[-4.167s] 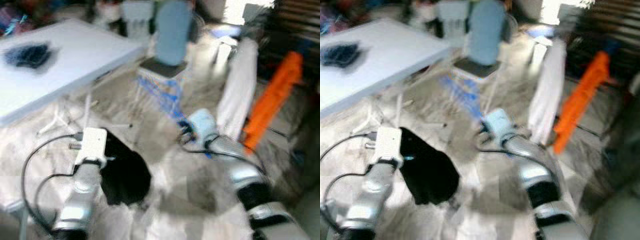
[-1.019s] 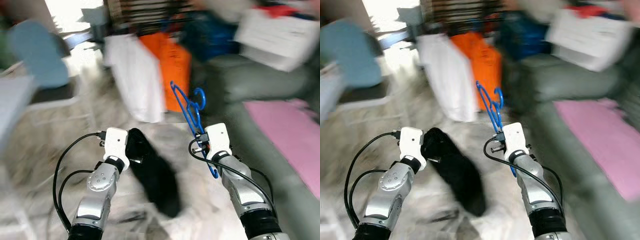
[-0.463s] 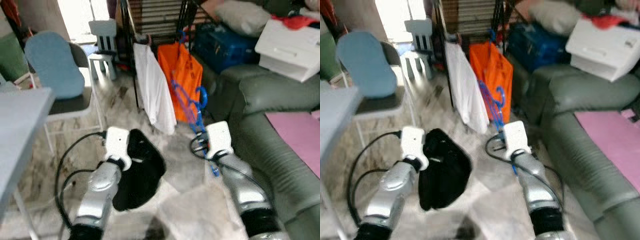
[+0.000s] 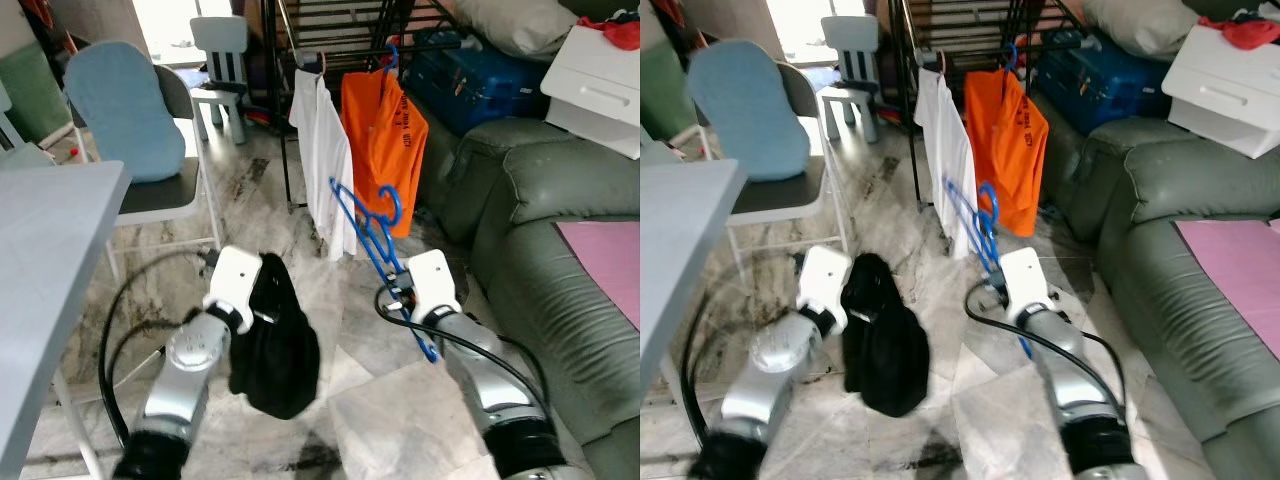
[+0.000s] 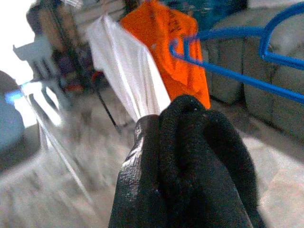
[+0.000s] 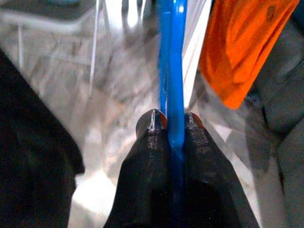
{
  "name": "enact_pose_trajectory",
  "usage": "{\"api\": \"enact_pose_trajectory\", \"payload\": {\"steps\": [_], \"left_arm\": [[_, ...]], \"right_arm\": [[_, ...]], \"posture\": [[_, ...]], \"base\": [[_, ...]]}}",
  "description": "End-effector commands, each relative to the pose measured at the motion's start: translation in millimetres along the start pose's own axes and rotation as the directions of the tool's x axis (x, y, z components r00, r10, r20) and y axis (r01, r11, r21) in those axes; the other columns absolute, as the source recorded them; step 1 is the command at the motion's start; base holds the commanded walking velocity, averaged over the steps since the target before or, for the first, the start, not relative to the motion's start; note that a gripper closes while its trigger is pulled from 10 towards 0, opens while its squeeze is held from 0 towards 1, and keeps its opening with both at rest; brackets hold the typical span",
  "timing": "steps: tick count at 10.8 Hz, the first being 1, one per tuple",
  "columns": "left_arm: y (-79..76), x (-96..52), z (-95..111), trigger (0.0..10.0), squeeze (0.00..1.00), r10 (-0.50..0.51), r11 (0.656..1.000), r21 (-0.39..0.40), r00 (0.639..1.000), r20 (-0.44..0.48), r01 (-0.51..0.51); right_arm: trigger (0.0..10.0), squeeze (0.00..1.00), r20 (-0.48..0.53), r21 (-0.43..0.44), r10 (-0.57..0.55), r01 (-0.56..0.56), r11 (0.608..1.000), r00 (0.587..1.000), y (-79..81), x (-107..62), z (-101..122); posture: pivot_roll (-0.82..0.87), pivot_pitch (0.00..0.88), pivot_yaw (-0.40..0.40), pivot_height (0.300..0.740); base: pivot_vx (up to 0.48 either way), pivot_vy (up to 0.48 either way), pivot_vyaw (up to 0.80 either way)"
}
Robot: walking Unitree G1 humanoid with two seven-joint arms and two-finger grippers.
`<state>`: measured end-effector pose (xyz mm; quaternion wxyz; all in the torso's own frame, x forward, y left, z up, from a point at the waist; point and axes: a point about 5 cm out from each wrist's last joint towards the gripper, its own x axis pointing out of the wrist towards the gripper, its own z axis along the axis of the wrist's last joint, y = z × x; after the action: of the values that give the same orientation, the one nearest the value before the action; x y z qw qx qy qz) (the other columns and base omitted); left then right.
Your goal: Hang hanger
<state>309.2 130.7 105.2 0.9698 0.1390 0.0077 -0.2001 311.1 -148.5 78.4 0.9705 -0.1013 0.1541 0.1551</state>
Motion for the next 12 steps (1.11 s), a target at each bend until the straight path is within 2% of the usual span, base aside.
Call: {"api": "enact_pose_trajectory", "payload": {"steps": [1,2,3,4,5,6,7,8,11,12], "left_arm": [[5.6,12.4,18.2,10.0,0.0,-0.03,0.989,0.143,0.997,0.067,0.02],[12.5,21.0,22.7,10.0,0.0,-0.051,0.968,0.248,0.997,0.062,0.034],[23.6,35.4,28.5,10.0,0.0,-0.031,0.94,0.341,0.998,0.046,0.013],[32.3,48.4,29.8,10.0,0.0,0.026,0.926,0.376,1.0,0.0,-0.024],[34.6,56.9,34.5,10.0,0.0,0.037,0.927,0.374,0.999,0.0,-0.034],[35.4,67.8,42.7,10.0,0.0,0.057,0.907,0.417,0.998,-0.003,-0.05],[34.6,70.6,44.2,10.0,0.0,0.049,0.898,0.438,0.999,0.002,-0.045],[29.9,73.1,46.2,10.0,0.0,0.016,0.878,0.478,1.0,0.018,-0.022],[24.3,70.3,41.9,10.0,0.0,-0.054,0.861,0.508,0.998,0.036,0.029],[24.2,69.4,39.8,10.0,0.0,-0.07,0.845,0.534,0.997,0.034,0.041]], "right_arm": [[10.0,0.0,-0.024,-0.059,0.031,-0.033,0.998,0.999,-5.9,-4.3,1.6],[10.0,0.0,-0.045,-0.104,0.041,-0.046,0.994,0.998,-15.4,-8.6,0.3],[10.0,0.0,-0.072,-0.172,0.061,-0.073,0.982,0.996,-29.8,-15.0,2.2],[10.0,0.0,-0.091,-0.232,0.097,-0.116,0.966,0.991,-40.0,-21.0,6.5],[10.0,0.0,-0.106,-0.274,0.14,-0.164,0.947,0.984,-45.7,-26.3,10.8],[10.0,0.0,-0.116,-0.274,0.243,-0.266,0.924,0.963,-52.2,-37.5,20.3],[10.0,0.0,-0.121,-0.285,0.269,-0.293,0.913,0.956,-54.9,-41.3,23.2],[10.0,0.0,-0.134,-0.304,0.325,-0.351,0.886,0.936,-61.4,-49.5,27.6],[10.0,0.0,-0.188,-0.33,0.425,-0.465,0.822,0.885,-63.0,-61.3,29.6],[10.0,0.0,-0.193,-0.326,0.438,-0.478,0.816,0.878,-63.0,-62.1,30.4]], "posture": [[-0.18,0.002,0.049,0.74],[-0.18,0.001,0.057,0.74],[-0.19,0.0,0.07,0.74],[-0.2,0.0,0.081,0.74],[-0.21,0.0,0.087,0.74],[-0.22,0.0,0.101,0.74],[-0.23,0.0,0.104,0.74],[-0.23,0.0,0.106,0.74],[-0.22,0.0,0.101,0.74],[-0.22,0.0,0.1,0.74]], "base": [[0.0,0.0,0.0],[0.0,0.0,0.0],[0.0,0.0,0.0],[0.0,0.0,0.0],[0.0,0.0,0.0],[0.0,0.0,0.0],[0.0,0.0,0.0],[0.0,0.0,0.0],[0.0,0.0,0.0],[0.0,0.0,0.0]]}}
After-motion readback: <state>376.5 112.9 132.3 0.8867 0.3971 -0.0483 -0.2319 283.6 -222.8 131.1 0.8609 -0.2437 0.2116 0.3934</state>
